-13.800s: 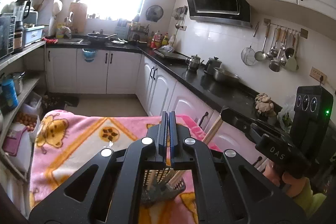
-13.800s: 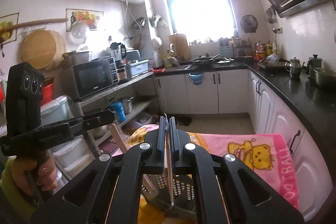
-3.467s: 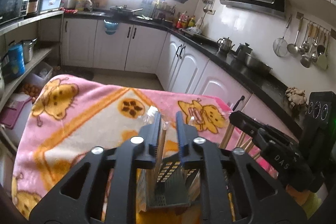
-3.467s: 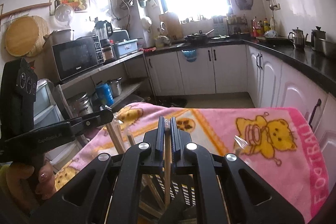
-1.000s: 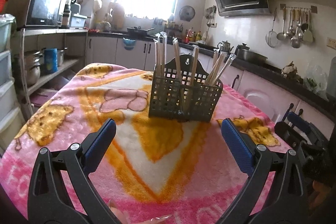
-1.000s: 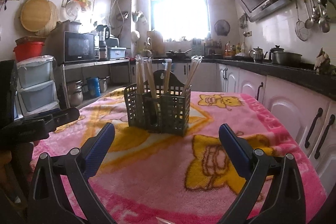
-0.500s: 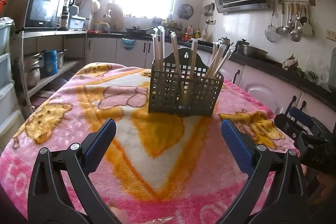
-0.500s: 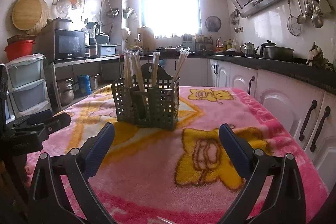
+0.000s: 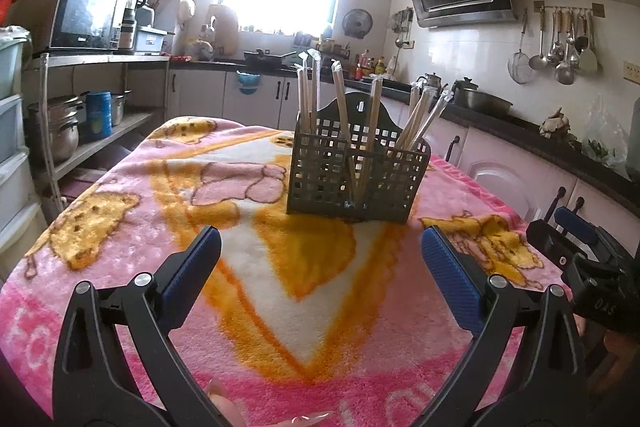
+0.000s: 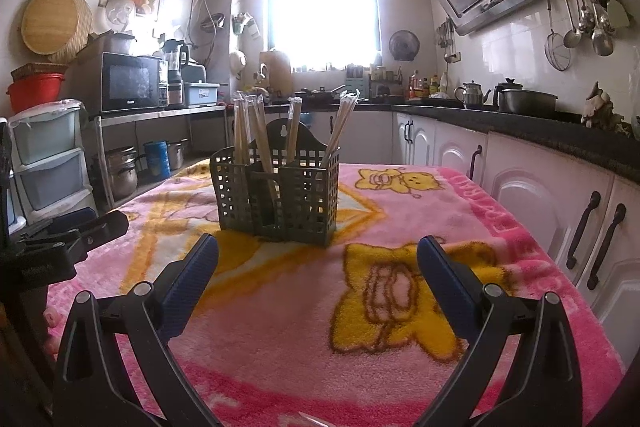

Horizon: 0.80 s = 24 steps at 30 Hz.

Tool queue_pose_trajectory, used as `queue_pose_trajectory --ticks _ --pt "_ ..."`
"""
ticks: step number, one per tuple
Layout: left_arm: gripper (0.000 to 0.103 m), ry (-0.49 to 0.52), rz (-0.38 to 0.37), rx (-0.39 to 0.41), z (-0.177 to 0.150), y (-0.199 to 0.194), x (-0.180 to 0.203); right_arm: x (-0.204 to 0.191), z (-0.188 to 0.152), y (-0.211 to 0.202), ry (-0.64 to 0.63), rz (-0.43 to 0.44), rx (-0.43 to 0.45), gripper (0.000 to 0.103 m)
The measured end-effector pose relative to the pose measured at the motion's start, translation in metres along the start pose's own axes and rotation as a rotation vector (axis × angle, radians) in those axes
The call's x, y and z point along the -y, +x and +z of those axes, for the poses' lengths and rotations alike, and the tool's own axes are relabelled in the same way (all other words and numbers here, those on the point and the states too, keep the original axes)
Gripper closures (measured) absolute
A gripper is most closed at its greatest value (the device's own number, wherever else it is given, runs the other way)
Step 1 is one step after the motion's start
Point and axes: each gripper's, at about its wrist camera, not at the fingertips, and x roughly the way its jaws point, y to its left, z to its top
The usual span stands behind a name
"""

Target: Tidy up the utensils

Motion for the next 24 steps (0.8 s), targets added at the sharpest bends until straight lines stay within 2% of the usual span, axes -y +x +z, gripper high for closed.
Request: queue_pose_trajectory --ticks 24 --pt "0.011 -0.001 0.002 -0.004 -0.0002 -0.0003 -0.0017 0.0079 -0.0009 0.0012 0.005 -0.007 -0.003 0.006"
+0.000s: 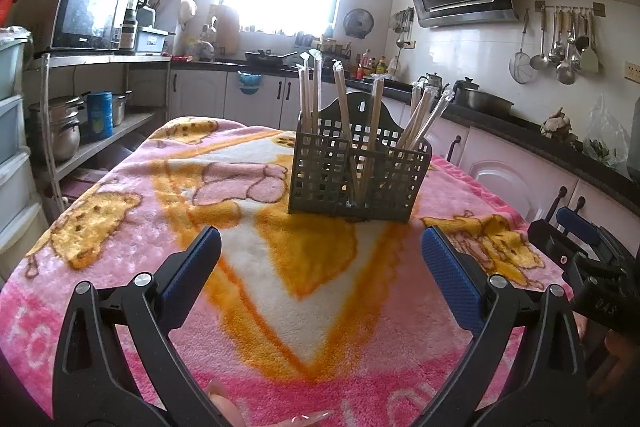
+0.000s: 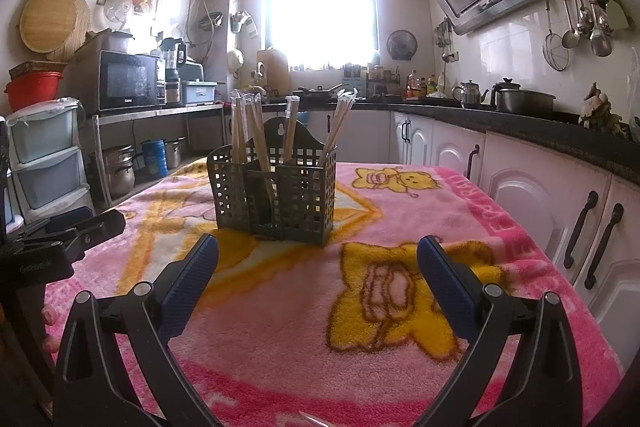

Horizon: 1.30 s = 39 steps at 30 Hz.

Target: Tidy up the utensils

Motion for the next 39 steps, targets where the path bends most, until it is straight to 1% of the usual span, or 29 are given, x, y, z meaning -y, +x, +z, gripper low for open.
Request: queue_pose_trajectory --ticks 30,39 --pt "0.011 -0.011 0.003 0.002 0.0006 -0.0008 -0.0017 -0.0015 0.0001 0.0002 -0.005 0.003 -0.005 0.006" --pt "0.011 -0.004 -0.001 -0.013 -0.0009 0.0024 0.0003 -0.0014 0.0002 0.0006 -0.004 0.003 -0.005 0.006"
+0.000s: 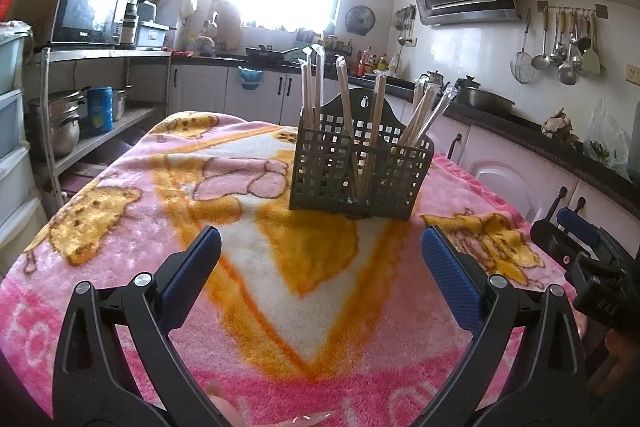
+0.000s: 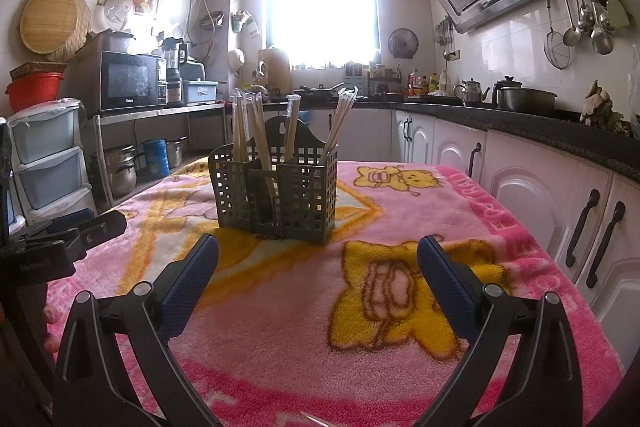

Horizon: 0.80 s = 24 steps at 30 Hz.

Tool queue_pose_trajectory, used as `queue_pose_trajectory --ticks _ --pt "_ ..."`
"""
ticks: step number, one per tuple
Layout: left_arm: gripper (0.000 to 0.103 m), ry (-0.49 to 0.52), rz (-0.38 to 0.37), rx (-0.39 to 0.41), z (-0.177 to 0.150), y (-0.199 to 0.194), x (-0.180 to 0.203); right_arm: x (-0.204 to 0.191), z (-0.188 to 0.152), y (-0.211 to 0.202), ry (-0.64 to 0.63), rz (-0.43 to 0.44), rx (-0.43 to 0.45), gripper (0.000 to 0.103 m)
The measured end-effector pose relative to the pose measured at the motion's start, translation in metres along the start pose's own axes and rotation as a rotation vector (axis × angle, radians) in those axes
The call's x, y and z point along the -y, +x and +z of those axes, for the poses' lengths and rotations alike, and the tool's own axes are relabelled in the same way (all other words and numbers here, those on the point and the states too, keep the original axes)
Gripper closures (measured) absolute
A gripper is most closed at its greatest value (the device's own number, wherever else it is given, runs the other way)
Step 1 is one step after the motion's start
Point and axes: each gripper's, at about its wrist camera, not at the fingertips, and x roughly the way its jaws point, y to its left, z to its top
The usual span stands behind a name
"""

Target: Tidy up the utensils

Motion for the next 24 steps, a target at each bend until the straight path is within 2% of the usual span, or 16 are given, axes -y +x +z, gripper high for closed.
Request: queue_pose_trajectory --ticks 6,9,11,15,17,20,24 --pt "0.011 0.008 -0.003 -0.008 -0.001 0.001 0.002 -0.001 0.0 0.0 -0.002 0.001 -0.003 0.006" --pt "0.011 -0.013 0.046 -0.016 -0.001 0.002 -0.001 -0.001 -0.001 0.0 -0.001 -0.002 -0.005 0.006" --pt "0.011 -0.05 0.046 -0.031 -0.001 0.004 -0.008 -0.001 -0.001 0.0 0.004 -0.005 -0.006 0.006" --pt "0.011 -0.096 0.049 -0.061 0.001 0.005 -0.019 0.006 0.0 0.004 0.02 -0.026 -0.047 0.006" --pt "0.011 -0.1 0.08 -0.099 0.005 0.01 -0.026 0.016 0.001 0.007 0.04 -0.047 -0.075 0.006" --pt "0.011 -0.127 0.111 -0.179 0.012 0.019 -0.048 0.053 0.001 0.022 0.117 -0.117 -0.188 0.006" --pt "0.011 -0.127 0.251 -0.262 0.023 0.032 -0.099 0.115 -0.008 0.05 0.177 -0.298 -0.38 0.006"
